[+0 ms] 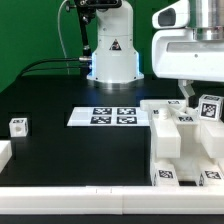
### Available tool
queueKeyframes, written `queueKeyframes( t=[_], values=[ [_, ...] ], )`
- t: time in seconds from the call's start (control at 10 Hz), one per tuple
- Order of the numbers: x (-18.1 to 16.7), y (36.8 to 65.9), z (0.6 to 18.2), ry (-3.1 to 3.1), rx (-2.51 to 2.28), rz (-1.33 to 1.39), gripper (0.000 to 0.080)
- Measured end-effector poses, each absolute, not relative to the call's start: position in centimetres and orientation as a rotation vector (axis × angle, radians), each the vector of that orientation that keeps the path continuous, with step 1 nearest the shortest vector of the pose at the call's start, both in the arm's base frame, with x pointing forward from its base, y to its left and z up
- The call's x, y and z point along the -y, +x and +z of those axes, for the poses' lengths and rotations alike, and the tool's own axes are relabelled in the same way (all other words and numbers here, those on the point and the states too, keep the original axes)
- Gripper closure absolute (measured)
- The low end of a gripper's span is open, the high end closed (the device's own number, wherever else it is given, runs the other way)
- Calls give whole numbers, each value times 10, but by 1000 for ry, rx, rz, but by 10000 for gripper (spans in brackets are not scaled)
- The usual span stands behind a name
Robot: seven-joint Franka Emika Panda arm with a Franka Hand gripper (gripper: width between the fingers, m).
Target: Assemble chair
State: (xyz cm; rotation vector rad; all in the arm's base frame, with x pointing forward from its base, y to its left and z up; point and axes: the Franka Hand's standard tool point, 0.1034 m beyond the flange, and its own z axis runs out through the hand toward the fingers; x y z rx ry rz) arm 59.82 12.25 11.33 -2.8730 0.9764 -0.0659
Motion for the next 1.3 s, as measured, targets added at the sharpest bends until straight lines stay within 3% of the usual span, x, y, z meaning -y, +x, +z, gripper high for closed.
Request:
queueKeyframes(
  t=[0.2, 0.4, 0.5, 0.6, 1.3],
  values=[
    [-117, 596, 114, -2977, -737, -47, 151],
    [-119, 596, 113, -2959, -787, -49, 178],
    [-119, 596, 113, -2954, -803, -48, 309],
    [-118, 596, 113, -2955, -800, -48, 492],
    [-121, 597, 113, -2436, -1800, -41, 520]
  ],
)
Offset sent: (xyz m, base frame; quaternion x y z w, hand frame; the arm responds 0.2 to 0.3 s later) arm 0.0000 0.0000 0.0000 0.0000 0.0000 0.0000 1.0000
